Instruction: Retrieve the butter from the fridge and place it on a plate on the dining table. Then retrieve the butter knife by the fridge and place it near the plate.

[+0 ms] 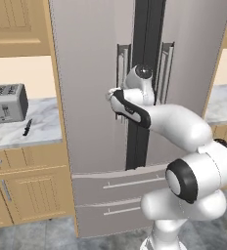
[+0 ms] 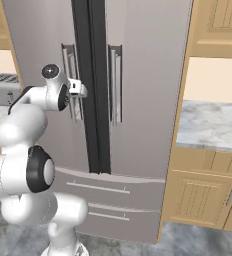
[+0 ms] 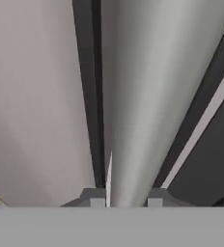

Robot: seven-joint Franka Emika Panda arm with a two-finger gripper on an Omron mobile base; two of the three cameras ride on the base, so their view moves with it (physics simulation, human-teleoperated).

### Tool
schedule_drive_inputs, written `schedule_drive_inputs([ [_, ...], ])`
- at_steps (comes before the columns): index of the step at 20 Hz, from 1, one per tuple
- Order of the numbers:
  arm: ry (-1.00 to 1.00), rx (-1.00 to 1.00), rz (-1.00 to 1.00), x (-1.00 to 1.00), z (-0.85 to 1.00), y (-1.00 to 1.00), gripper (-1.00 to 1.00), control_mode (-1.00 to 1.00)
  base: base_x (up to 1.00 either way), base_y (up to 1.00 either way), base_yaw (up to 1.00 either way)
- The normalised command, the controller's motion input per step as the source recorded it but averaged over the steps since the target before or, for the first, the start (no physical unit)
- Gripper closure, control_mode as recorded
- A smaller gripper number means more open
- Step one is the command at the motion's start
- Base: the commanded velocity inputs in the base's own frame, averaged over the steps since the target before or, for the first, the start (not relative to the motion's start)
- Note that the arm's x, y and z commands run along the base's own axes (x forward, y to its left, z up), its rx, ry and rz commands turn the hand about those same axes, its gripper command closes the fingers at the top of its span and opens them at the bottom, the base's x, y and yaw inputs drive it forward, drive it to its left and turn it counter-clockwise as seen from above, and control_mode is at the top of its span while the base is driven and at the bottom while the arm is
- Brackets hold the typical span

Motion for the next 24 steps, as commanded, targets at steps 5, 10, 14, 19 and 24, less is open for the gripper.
schedule_drive_inputs([
  [5,0.0,0.0,0.17,-0.85,0.0,0.6,1.0,-1.0,0.0,0.0,0.0],
  [10,0.0,-0.02,0.18,-1.0,0.0,0.77,1.0,-1.0,0.0,0.0,0.0],
  [14,0.01,-0.1,0.05,-0.95,0.0,0.87,-1.0,-1.0,0.0,0.0,0.0],
  [19,0.03,-0.01,-0.01,-1.0,0.21,-0.2,-1.0,-1.0,0.0,0.0,0.0],
  [24,0.05,0.18,-0.02,-0.65,0.41,-0.9,-1.0,-1.0,0.0,0.0,0.0],
])
